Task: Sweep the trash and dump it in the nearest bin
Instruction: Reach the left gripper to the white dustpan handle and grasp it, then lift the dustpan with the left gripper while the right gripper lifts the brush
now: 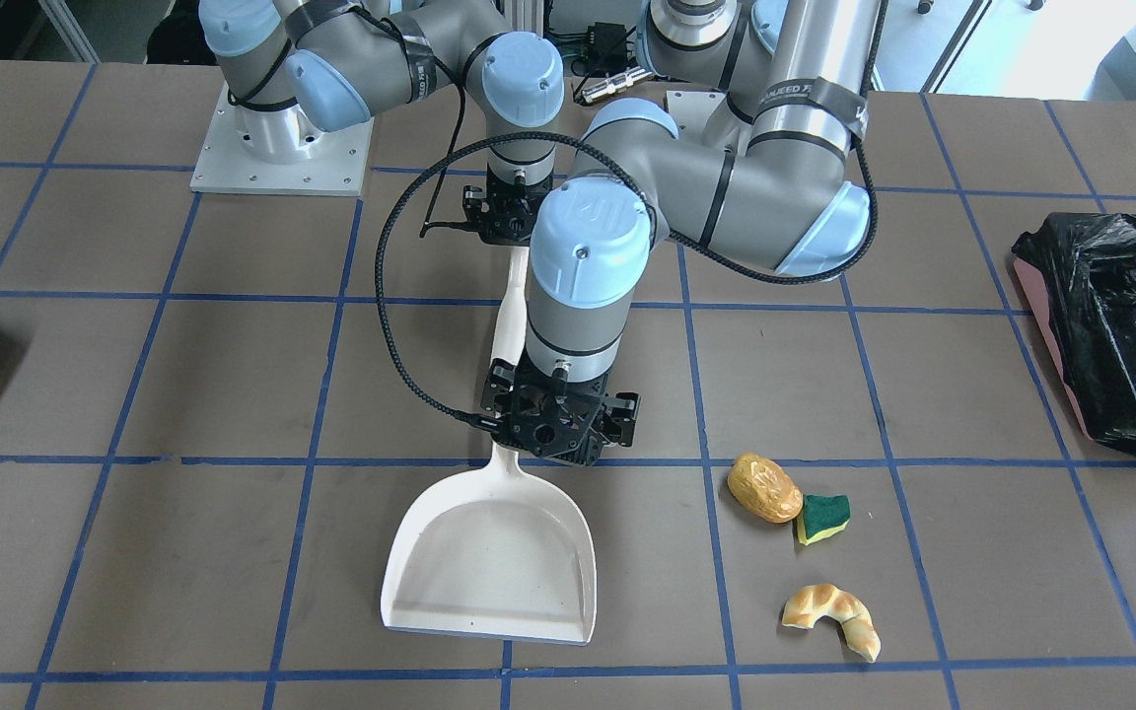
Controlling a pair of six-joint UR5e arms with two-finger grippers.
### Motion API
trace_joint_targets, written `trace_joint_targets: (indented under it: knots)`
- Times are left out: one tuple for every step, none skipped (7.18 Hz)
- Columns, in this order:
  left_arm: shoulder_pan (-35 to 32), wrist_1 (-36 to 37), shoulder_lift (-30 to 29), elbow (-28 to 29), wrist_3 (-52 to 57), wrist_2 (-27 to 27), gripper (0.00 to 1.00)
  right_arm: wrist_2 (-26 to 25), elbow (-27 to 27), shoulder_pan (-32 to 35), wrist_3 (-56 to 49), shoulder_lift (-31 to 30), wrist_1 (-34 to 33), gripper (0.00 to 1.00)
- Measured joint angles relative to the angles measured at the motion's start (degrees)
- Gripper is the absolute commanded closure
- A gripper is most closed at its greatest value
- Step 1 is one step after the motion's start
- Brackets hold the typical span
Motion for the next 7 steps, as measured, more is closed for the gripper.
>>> trace_joint_targets:
  knots:
    - [-1.0, 0.2, -0.6, -0.3, -1.0, 0.0, 0.0, 0.2, 0.0, 0.0, 0.2, 0.0, 0.0, 0.76]
    - [-1.4, 0.1, -0.9, -0.7, -1.4, 0.0, 0.01, 0.7, 0.0, 0.0, 0.2, 0.1, 0.0, 0.84]
    - [-1.6, -0.1, -1.0, -1.2, -1.5, 0.0, 0.12, 1.2, 0.0, 0.0, 0.3, 0.1, -0.1, 0.87]
    - [-1.8, -0.3, -1.1, -1.7, -1.6, 0.0, 0.13, 1.7, 0.0, 0.0, 0.3, 0.0, -0.1, 0.89]
    - [-2.2, -0.4, -1.1, -2.2, -1.6, 0.0, 0.13, 1.9, 0.0, 0.0, 0.6, -0.2, -0.1, 0.91]
    - [-2.4, -0.4, -1.1, -2.6, -1.6, 0.0, 0.13, 2.1, 0.0, 0.0, 1.6, -0.1, -0.1, 0.91]
    - [-2.4, -0.5, -1.2, -2.9, -1.7, 0.0, 0.14, 2.2, -0.1, 0.0, 3.4, 0.0, -0.4, 0.93]
